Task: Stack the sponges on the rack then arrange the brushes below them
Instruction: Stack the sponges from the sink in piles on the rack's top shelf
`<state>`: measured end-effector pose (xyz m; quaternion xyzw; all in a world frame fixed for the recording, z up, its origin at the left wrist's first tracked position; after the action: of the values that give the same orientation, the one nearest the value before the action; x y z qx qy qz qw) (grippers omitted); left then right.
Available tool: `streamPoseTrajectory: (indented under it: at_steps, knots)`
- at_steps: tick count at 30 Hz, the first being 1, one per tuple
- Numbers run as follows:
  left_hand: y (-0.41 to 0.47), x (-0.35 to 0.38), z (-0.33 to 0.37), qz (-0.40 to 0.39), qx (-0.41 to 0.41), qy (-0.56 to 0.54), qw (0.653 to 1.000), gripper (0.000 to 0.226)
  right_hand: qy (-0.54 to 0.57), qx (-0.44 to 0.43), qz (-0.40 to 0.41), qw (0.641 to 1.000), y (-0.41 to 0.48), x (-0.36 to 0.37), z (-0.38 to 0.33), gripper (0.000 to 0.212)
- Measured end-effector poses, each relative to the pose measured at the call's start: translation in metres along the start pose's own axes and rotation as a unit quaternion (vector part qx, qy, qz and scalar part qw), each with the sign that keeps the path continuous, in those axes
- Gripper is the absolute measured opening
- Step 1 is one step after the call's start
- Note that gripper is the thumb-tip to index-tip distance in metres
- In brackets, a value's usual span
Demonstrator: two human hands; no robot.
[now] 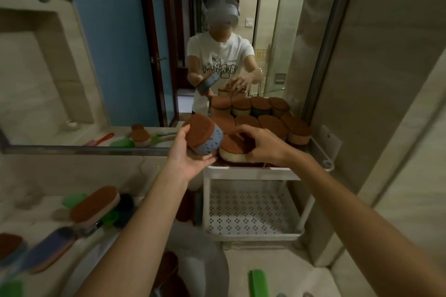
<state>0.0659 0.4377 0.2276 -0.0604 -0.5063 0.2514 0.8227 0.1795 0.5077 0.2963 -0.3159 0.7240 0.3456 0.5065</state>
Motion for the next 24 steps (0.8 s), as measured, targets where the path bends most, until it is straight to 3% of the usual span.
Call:
streamPoseTrajectory:
  at_steps: [15,18,22,24]
  knots:
    - [0.002,-0.001,0.004,0.006,0.007,0.024,1.0,0.055,-0.007,0.021,-0.023,0.999,0.003,0.017,0.006,0.057]
    - [-0.003,0.008,0.016,0.013,0.057,0.079,0.995,0.035,0.082,0.046,0.001,0.996,0.0,0.006,0.008,0.052]
    - [-0.012,0.038,0.021,-0.002,0.103,0.16,0.982,0.017,0.22,0.058,0.125,0.966,-0.01,-0.026,0.009,0.05]
    - [-0.014,0.054,0.02,-0.014,0.126,0.179,0.976,0.025,0.271,0.056,0.124,0.953,-0.011,-0.034,0.005,0.046]
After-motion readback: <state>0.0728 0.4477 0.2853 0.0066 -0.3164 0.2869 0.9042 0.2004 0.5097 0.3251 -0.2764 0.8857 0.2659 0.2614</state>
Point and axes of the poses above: each hand's wrist, its own y-axis towards the middle knuckle, its own x-axis out of the palm, z = x × y, the point moved 9 cm from there along y, towards the middle knuckle, and after that the axes turned 11 degrees about -y, right-handed, at the moved point
